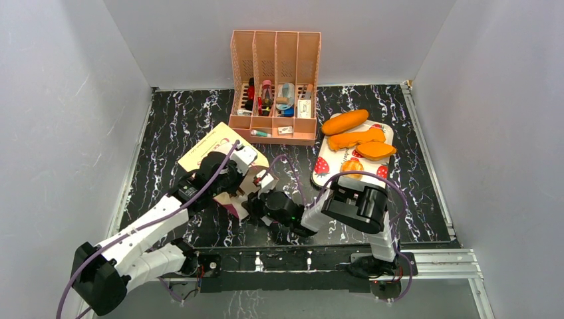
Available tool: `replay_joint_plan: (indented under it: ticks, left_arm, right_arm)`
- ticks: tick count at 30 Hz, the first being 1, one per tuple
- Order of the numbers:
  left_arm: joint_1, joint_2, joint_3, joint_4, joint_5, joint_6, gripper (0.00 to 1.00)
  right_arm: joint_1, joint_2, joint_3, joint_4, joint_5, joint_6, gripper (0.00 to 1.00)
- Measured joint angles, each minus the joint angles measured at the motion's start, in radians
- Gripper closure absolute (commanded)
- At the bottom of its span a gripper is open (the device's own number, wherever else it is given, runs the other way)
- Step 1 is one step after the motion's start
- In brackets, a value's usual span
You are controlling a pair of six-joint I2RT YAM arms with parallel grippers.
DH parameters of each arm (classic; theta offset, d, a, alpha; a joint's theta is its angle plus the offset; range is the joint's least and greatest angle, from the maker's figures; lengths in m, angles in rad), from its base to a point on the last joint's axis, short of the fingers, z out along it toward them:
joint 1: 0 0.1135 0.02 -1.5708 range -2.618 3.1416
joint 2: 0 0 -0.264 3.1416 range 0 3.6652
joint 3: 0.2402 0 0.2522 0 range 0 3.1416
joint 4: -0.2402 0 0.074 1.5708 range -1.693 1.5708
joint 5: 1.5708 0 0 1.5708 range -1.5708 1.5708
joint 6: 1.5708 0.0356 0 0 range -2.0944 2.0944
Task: Take the fake bread out of the paper bag
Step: Pick up the clamp from the paper bag.
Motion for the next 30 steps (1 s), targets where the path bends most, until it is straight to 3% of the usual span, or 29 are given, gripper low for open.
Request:
replay_joint_plan:
  ticks: [6, 24, 30]
  left_arm:
    - [0.011, -0.051, 0.009, -0.03, -0.006, -0.001, 1.0]
    - [0.012, -0.057, 0.021, -0.052, -0.016, -0.016, 1.0]
    - [0.012, -0.057, 0.021, -0.052, -0.016, -0.016, 1.0]
  right_arm:
    - [-0.004, -0.023, -0.01, -0.026, -0.006, 0.017, 0.82]
    - [-0.004, -0.314, -0.105, -0.251, 0.034, 0.021, 0.82]
    - [-0.004, -0.361, -0.12, -0.36, 0.011, 0.032, 0.67]
